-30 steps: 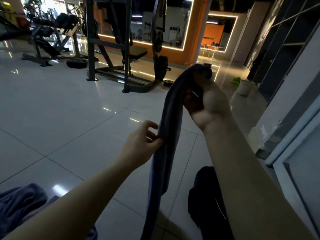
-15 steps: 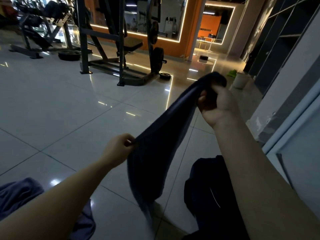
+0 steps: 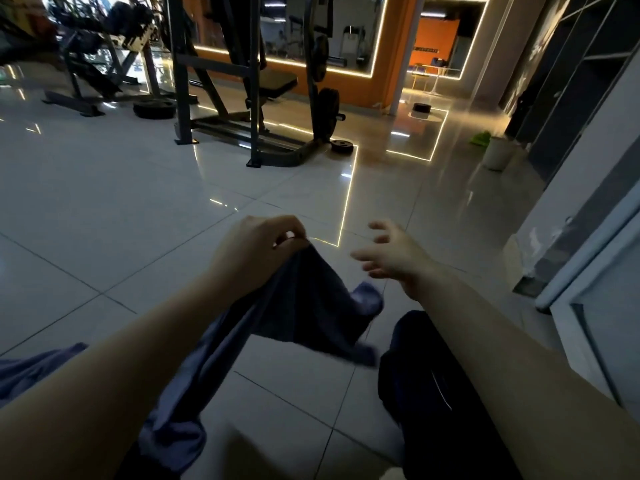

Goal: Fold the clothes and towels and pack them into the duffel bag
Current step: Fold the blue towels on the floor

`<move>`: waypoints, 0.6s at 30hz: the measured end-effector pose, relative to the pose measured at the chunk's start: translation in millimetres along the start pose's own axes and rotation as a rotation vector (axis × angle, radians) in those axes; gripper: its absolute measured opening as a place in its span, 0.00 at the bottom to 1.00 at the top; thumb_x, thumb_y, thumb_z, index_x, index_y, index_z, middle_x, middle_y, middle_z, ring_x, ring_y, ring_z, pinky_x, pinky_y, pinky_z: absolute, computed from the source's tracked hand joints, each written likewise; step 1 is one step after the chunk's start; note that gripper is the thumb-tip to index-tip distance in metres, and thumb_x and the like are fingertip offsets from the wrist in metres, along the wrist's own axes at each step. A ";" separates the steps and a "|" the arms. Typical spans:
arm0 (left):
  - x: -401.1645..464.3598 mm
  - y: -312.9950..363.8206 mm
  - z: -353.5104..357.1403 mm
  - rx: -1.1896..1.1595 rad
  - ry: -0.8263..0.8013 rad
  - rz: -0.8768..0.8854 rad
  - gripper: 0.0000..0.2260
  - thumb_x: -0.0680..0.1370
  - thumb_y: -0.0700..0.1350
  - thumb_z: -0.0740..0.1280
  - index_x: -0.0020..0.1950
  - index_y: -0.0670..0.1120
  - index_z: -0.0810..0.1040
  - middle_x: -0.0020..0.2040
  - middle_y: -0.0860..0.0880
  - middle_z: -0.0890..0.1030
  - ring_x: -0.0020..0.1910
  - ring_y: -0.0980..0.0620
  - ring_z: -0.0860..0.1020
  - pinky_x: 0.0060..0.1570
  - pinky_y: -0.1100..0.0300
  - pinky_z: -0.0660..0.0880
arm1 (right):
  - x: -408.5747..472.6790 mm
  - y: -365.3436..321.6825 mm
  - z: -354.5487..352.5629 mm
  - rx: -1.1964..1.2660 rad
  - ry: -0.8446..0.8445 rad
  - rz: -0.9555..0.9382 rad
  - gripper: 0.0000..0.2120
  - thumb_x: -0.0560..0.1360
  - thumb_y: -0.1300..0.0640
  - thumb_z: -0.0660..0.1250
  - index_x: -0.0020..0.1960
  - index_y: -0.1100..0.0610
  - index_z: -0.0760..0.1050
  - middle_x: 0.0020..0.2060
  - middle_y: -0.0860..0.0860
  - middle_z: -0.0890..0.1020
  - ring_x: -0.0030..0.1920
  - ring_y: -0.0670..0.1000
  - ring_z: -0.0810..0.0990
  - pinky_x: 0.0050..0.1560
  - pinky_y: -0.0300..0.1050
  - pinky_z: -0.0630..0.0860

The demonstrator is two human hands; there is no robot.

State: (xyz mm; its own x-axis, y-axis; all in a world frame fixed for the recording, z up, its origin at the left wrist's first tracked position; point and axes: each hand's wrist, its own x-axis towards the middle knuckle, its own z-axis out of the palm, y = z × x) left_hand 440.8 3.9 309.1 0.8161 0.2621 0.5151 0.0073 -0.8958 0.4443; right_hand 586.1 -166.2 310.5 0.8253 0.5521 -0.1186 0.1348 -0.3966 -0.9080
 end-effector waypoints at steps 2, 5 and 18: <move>2.1 9.6 4.0 -0.003 0.006 0.093 0.07 0.77 0.49 0.67 0.47 0.46 0.80 0.36 0.53 0.77 0.34 0.51 0.77 0.38 0.55 0.77 | -16.2 -14.5 18.9 -0.212 -0.209 -0.142 0.22 0.74 0.58 0.71 0.65 0.52 0.68 0.55 0.49 0.71 0.44 0.50 0.79 0.36 0.39 0.75; 5.6 16.5 6.3 0.000 0.055 0.159 0.04 0.76 0.44 0.69 0.46 0.44 0.80 0.35 0.54 0.76 0.31 0.57 0.73 0.34 0.66 0.70 | -29.0 -22.2 41.2 -0.366 -0.234 -0.314 0.07 0.76 0.62 0.65 0.54 0.58 0.74 0.50 0.54 0.77 0.42 0.52 0.79 0.35 0.41 0.75; 2.8 -9.6 18.8 -0.017 0.061 -0.164 0.06 0.73 0.36 0.71 0.47 0.43 0.81 0.38 0.48 0.81 0.35 0.49 0.79 0.41 0.54 0.78 | -31.7 -38.0 23.2 -0.230 0.073 -0.531 0.03 0.79 0.58 0.62 0.49 0.57 0.73 0.40 0.49 0.76 0.43 0.49 0.76 0.45 0.45 0.74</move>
State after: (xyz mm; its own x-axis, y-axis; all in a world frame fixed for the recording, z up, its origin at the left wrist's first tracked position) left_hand 453.9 6.5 292.5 0.7680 0.4263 0.4780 0.1275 -0.8332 0.5381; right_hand 542.0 -151.6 339.4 0.6466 0.6704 0.3641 0.6493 -0.2331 -0.7239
